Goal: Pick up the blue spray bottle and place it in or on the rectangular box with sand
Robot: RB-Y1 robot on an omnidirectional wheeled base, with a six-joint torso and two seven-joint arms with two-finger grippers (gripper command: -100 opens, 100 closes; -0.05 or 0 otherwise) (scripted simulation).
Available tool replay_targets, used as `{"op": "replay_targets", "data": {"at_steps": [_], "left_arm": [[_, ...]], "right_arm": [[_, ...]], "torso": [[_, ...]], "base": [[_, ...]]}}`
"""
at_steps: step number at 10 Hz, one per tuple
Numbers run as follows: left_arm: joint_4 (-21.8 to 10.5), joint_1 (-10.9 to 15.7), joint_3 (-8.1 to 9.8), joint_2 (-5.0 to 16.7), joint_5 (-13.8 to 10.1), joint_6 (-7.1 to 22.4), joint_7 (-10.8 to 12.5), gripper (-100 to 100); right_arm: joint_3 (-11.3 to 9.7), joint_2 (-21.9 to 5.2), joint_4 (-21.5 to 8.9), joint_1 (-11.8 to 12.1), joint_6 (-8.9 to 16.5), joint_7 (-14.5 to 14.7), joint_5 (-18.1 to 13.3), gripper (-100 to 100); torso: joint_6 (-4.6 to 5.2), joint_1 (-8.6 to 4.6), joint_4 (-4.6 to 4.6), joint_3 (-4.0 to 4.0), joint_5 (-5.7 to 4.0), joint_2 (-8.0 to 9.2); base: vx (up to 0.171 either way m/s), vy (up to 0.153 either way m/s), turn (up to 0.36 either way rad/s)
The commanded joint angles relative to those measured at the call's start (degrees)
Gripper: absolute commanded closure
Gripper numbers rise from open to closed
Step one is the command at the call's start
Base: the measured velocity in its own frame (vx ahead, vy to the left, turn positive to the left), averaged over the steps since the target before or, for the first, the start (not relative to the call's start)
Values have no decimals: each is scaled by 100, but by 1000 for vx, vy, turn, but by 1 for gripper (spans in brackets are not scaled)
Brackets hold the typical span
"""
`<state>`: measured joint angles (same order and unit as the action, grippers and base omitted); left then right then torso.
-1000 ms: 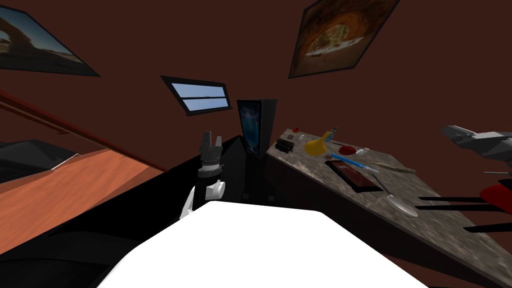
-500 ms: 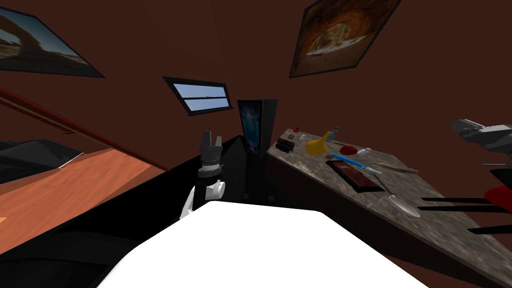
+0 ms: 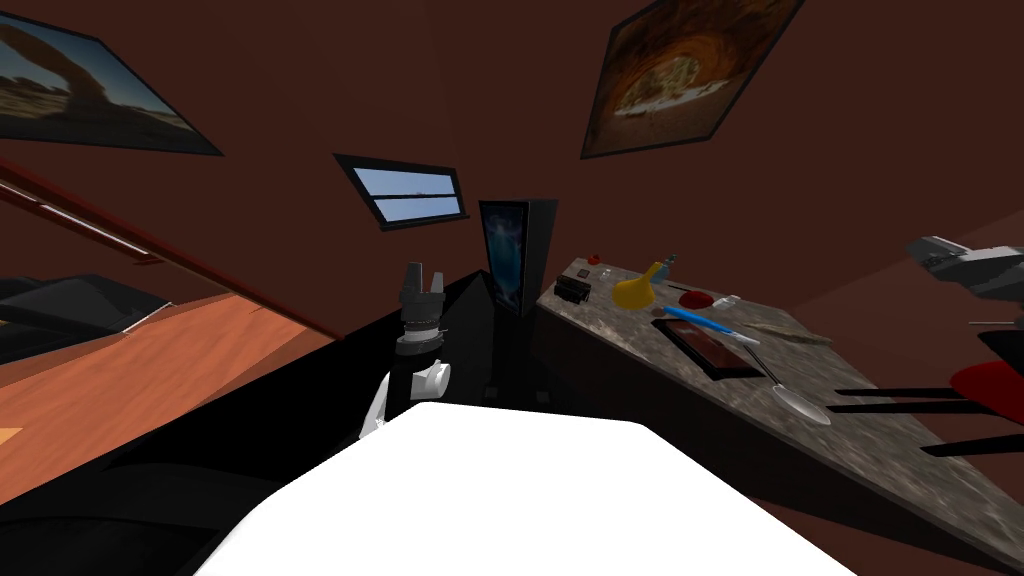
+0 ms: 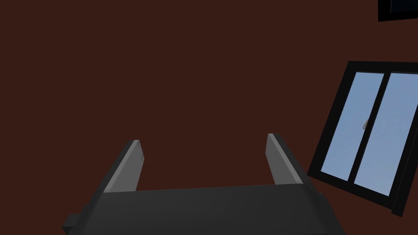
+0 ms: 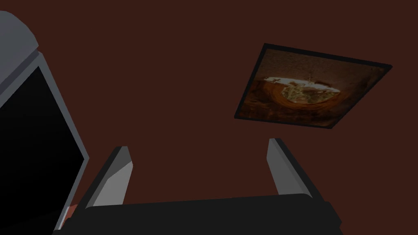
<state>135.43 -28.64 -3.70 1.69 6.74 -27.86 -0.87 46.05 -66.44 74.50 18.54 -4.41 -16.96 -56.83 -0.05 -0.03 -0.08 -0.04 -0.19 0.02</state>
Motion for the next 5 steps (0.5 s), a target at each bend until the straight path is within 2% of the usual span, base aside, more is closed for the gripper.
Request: {"op": "replay_targets", "data": {"at_steps": [1, 2, 3, 4, 5], "left_arm": [[0, 0, 0, 0, 0, 0, 0, 0], [0, 0, 0, 0, 0, 0, 0, 0], [0, 0, 0, 0, 0, 0, 0, 0], [0, 0, 0, 0, 0, 0, 0, 0], [0, 1, -1, -1, 0, 0, 0, 0]], "right_arm": [[10, 17, -286, -286, -11, 9, -161, -100], [10, 17, -440, -459, -11, 9, -161, -100], [10, 17, -440, -550, -11, 9, -161, -100], [-269, -256, -697, -752, -306, -257, -440, -100], [-362, -256, -836, -849, -410, -257, -570, -100]], "torso": [[0, 0, 0, 0, 0, 0], [0, -1, 0, -1, 0, -1], [1, -1, 0, -1, -1, -1], [0, 1, 0, 0, 0, 0], [-4, 29, 4, 13, 7, 26]], "base": [[7, -7, 3], [0, 0, 0], [0, 0, 0], [-100, 81, 92], [-129, 105, 51]]}}
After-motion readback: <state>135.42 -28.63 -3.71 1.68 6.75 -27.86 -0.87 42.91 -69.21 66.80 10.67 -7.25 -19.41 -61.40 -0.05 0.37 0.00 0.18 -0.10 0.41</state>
